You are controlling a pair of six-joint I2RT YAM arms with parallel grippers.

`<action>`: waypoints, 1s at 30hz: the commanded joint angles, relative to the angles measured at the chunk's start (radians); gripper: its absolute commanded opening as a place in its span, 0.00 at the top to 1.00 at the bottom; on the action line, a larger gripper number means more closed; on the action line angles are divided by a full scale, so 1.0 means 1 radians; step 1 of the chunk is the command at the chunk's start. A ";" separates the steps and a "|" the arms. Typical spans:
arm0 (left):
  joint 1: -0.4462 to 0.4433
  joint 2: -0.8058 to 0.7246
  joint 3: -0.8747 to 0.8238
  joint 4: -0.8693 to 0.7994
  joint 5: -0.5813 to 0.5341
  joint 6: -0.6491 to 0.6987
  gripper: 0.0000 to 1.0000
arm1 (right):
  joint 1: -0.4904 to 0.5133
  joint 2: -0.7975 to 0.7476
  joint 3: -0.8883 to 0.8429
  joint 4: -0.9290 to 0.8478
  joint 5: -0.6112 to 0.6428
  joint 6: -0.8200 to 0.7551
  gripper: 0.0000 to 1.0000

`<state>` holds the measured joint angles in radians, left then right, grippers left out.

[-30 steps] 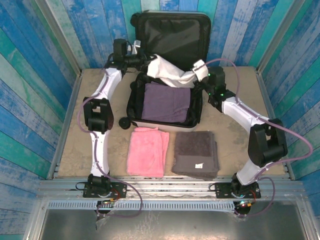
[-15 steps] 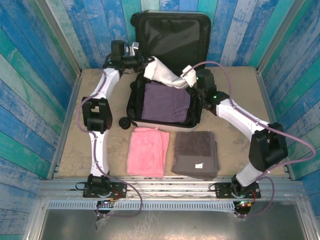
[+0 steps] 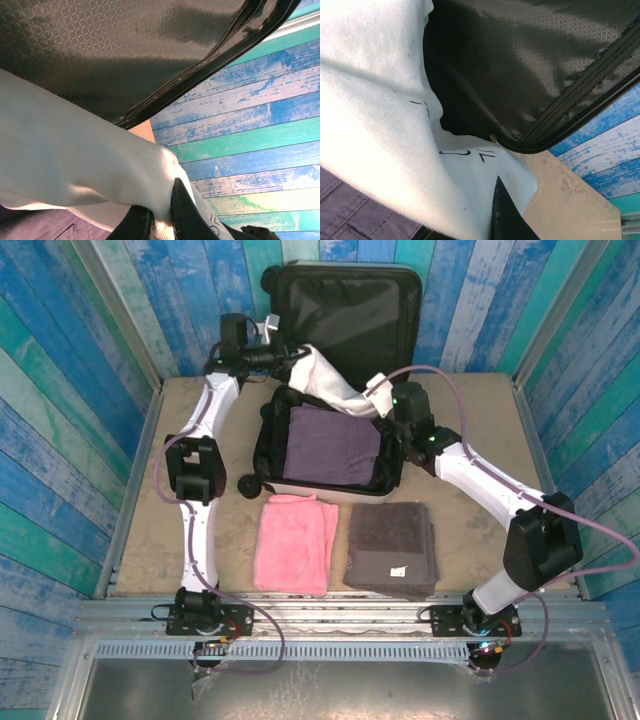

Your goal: Pack the luggage

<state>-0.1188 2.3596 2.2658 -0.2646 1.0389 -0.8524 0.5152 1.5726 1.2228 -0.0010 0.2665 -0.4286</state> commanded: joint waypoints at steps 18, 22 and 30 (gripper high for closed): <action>0.048 -0.161 -0.388 -0.208 -0.099 0.309 1.00 | 0.049 -0.087 -0.143 -0.028 -0.013 0.080 0.99; 0.061 -0.180 -0.385 -0.235 -0.102 0.320 1.00 | 0.056 -0.077 -0.169 -0.031 0.000 0.089 1.00; 0.088 -0.230 -0.384 -0.339 -0.147 0.374 1.00 | 0.072 -0.056 -0.210 -0.033 0.017 0.102 0.99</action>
<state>-0.0566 2.2814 1.8874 -0.5396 0.9508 -0.5331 0.5770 1.5173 1.0267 -0.0242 0.2588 -0.3477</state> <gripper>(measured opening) 0.091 0.072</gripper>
